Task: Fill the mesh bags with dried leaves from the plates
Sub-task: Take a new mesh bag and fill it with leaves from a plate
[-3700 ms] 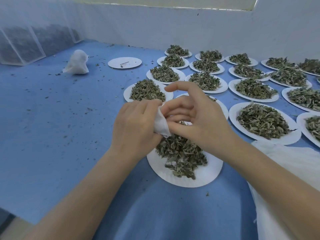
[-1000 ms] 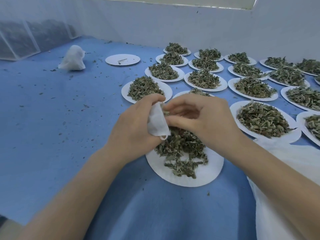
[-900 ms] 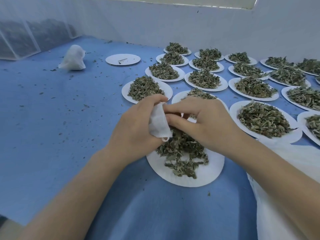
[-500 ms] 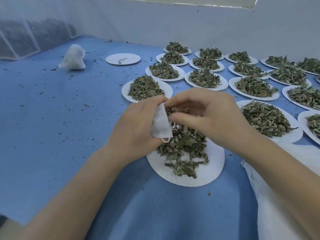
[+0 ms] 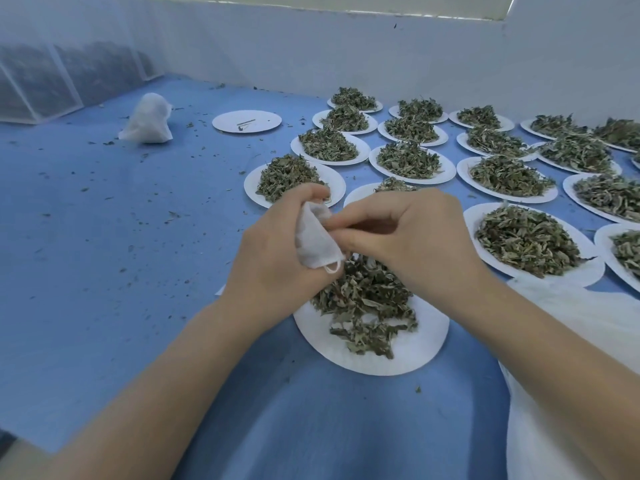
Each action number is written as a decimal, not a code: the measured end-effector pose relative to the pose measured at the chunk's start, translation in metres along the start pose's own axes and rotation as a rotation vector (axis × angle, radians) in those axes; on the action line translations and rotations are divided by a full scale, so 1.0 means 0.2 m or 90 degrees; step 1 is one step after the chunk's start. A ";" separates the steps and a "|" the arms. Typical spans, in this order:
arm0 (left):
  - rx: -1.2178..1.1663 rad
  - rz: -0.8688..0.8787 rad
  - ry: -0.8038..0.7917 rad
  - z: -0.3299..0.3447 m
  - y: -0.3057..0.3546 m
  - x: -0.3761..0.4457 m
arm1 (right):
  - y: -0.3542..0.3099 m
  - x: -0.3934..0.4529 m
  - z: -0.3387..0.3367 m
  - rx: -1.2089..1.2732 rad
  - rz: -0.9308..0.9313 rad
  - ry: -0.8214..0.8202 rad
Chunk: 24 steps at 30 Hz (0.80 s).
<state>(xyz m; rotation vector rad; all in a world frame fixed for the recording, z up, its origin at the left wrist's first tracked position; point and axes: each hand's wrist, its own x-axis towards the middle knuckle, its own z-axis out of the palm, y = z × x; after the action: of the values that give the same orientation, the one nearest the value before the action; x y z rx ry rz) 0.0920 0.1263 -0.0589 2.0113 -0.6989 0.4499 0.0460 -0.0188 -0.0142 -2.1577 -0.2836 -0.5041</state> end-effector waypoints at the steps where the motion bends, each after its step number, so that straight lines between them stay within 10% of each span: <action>1: 0.033 0.032 -0.016 0.00 0.00 0.00 | 0.00 0.00 0.00 -0.053 -0.030 -0.028; 10: 0.142 0.198 -0.036 -0.01 0.02 0.01 | -0.02 0.04 0.03 -0.216 -0.112 -0.264; 16: 0.133 0.035 -0.010 -0.06 -0.02 0.03 | -0.02 0.04 -0.04 -0.053 -0.054 -0.188; 24: 0.258 0.125 0.038 -0.04 0.01 0.01 | -0.04 0.03 0.09 -0.138 -0.138 -0.008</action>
<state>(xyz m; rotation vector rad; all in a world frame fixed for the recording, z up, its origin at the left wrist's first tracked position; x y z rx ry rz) 0.0913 0.1313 -0.0526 2.3022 -0.8219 0.8172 0.0523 0.0000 -0.0154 -2.3537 -0.4939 -0.6705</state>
